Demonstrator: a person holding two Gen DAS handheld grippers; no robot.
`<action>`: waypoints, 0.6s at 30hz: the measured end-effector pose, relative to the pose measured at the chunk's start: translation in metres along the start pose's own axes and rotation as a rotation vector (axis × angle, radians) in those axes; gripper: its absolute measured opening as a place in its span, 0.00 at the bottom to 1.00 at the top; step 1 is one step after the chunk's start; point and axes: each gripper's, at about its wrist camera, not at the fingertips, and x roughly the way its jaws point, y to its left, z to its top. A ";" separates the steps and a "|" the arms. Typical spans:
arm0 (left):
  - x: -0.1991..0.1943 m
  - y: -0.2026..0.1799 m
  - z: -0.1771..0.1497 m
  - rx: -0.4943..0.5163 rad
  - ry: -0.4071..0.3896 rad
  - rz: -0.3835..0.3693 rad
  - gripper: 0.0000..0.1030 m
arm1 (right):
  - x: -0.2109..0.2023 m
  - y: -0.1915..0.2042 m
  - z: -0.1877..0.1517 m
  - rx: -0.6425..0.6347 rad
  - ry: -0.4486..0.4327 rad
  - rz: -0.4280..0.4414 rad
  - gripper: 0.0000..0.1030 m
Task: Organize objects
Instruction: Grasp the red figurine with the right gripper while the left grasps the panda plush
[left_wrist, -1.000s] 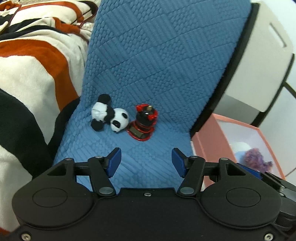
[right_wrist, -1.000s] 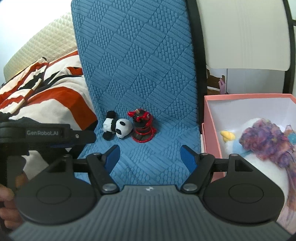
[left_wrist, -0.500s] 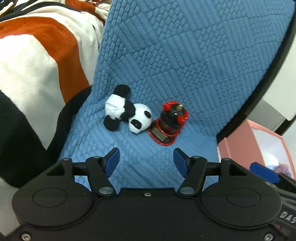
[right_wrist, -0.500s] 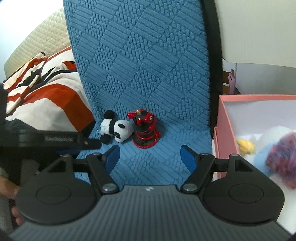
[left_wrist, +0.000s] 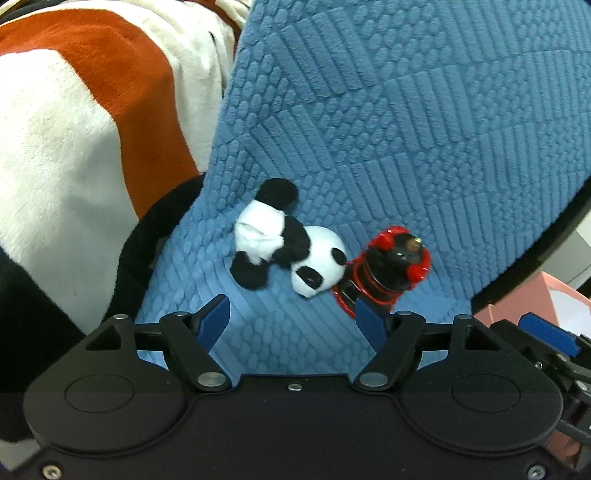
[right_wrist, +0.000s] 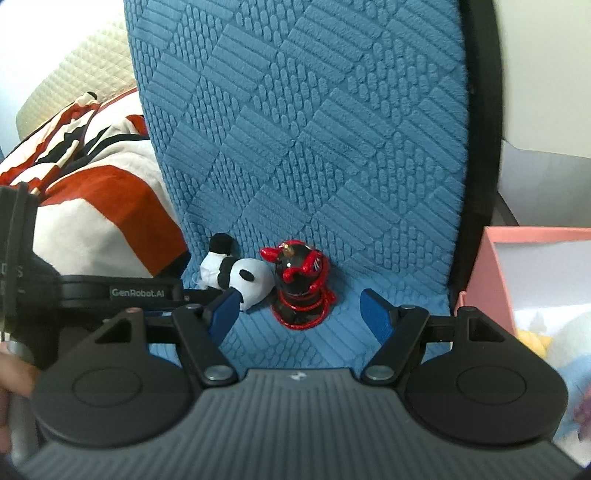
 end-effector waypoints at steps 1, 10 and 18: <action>0.003 0.002 0.002 -0.005 0.002 -0.001 0.71 | 0.005 0.000 0.002 -0.007 0.002 0.002 0.72; 0.031 0.019 0.019 -0.041 0.028 0.005 0.72 | 0.055 0.004 0.018 -0.068 0.014 0.034 0.72; 0.051 0.025 0.028 -0.037 0.050 0.025 0.72 | 0.101 -0.008 0.025 -0.029 0.062 0.052 0.72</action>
